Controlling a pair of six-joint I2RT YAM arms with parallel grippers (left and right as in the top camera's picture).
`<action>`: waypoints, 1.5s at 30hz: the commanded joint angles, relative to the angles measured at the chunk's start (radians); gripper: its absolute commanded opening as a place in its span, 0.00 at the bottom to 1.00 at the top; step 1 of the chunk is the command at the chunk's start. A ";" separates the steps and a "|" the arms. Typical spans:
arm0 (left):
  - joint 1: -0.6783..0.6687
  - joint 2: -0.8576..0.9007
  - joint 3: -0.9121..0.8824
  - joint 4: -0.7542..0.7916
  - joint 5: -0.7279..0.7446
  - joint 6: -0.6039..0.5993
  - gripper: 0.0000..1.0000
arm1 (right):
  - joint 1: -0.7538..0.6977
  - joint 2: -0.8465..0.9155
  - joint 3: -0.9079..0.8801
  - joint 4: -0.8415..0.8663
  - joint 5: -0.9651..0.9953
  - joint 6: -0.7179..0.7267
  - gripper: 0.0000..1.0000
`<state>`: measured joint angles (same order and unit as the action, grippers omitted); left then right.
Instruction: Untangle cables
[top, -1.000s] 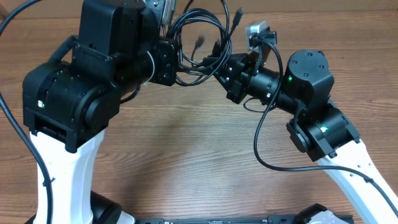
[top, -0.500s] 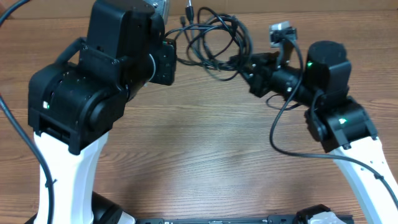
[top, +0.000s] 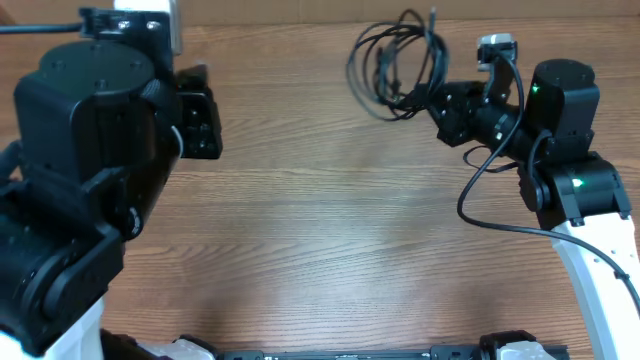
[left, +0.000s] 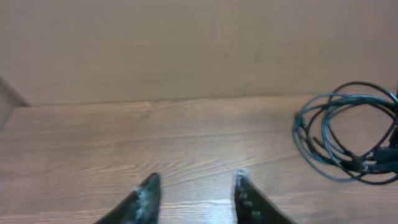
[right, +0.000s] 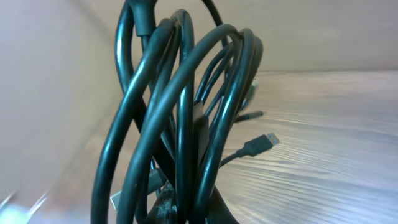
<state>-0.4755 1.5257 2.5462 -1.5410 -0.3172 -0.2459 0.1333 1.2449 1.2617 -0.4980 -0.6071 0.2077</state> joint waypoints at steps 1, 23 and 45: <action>0.005 0.039 0.004 0.002 0.120 0.122 0.47 | 0.010 -0.031 0.029 0.030 -0.295 -0.068 0.04; 0.004 0.173 0.002 -0.014 0.501 0.484 0.63 | 0.274 -0.077 0.051 -0.017 -0.344 0.001 0.04; 0.004 0.163 0.002 -0.105 0.609 0.695 0.69 | 0.257 -0.011 0.077 0.003 -0.174 -0.023 0.04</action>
<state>-0.4755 1.6981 2.5458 -1.6390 0.3042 0.3904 0.3943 1.2442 1.2774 -0.5133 -0.7547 0.1978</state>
